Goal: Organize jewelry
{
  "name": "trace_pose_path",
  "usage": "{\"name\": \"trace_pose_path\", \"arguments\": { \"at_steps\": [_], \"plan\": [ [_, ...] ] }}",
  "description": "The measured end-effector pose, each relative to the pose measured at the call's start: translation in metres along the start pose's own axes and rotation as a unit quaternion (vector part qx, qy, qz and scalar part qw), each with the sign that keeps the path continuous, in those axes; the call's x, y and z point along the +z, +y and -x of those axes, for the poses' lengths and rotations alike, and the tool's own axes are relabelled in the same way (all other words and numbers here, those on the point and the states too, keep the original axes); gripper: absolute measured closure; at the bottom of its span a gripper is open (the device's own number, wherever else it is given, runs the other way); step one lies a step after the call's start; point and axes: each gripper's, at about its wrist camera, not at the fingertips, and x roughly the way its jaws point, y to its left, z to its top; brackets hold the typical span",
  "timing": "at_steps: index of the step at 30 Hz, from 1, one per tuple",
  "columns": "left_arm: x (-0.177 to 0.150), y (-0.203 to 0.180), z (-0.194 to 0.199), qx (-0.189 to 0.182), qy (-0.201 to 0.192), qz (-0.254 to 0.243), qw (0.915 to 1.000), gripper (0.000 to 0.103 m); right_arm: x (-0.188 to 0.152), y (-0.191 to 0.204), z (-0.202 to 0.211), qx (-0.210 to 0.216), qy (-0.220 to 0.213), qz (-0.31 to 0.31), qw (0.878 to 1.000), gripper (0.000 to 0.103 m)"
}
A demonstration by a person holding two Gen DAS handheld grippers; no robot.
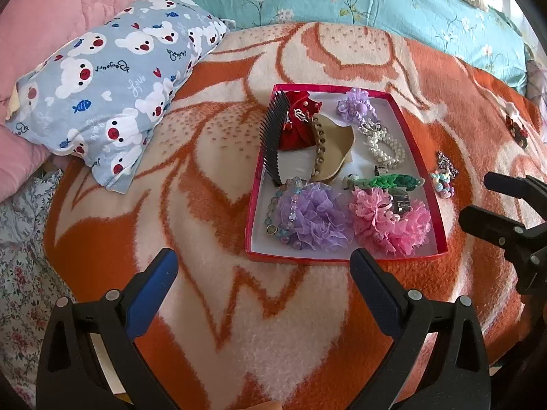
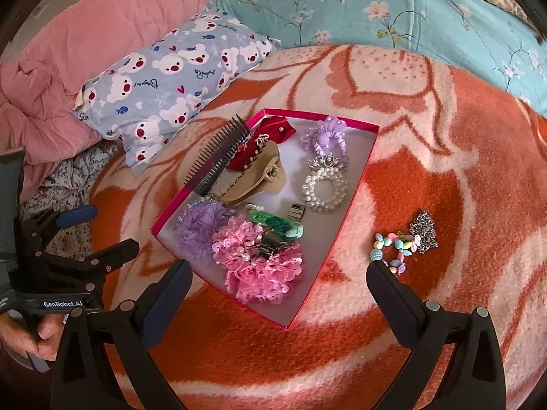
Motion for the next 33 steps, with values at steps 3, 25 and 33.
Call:
{"name": "trace_pose_path", "arguments": {
  "at_steps": [3,25,33],
  "plan": [
    [-0.001,-0.002,-0.001,0.001,0.002,-0.002,1.0000,0.002,0.000,0.000,0.001,-0.005,-0.002,0.002,1.000,0.001],
    [0.000,-0.010,0.008,0.006,-0.009,-0.011,0.9999,0.002,-0.002,-0.003,0.008,-0.012,-0.008,0.002,1.000,0.001],
    [0.001,-0.008,0.010,0.007,-0.011,-0.009,0.9999,0.002,-0.002,-0.003,0.009,-0.012,-0.008,0.002,1.000,0.000]
  ]
}}
